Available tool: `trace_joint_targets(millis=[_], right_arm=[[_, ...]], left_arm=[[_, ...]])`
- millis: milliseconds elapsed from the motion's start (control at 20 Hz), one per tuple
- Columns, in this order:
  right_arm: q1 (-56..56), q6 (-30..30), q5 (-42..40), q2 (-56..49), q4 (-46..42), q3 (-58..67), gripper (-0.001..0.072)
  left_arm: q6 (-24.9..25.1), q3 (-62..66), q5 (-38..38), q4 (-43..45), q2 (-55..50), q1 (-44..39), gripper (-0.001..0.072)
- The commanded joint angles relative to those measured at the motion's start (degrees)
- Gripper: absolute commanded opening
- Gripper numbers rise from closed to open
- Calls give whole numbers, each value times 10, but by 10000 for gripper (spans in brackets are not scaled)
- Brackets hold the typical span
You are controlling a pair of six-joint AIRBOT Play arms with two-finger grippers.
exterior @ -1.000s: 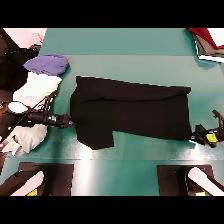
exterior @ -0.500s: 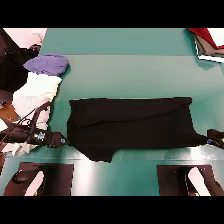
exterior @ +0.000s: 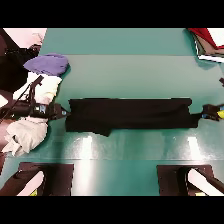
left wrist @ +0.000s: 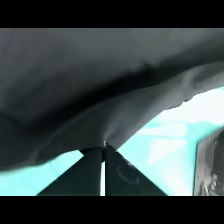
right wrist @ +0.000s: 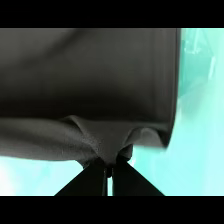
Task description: Fold the shirts.
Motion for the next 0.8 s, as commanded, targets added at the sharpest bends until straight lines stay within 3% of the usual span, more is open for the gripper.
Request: trace_joint_targets(millis=[0, 350, 400, 450, 500, 550, 750], right_arm=[[19, 3, -13, -91, 28, 70, 13], [39, 20, -43, -218, 49, 159, 16], [39, 22, -57, -232, 76, 169, 20], [36, 22, -75, -246, 114, 181, 155], [31, 22, -90, -258, 154, 193, 416], [24, 21, -98, -271, 193, 208, 557], [-14, -9, -21, -287, 205, 239, 556]], left_arm=[[17, 38, 63, -2, -99, 0, 25], [17, 111, 154, -21, -212, 0, 27], [17, 116, 164, -28, -214, 0, 162], [16, 119, 176, -37, -214, 0, 461], [17, 121, 181, -47, -214, 0, 638], [17, 126, 181, -50, -214, 0, 646], [17, 151, 111, -50, -213, 0, 644]])
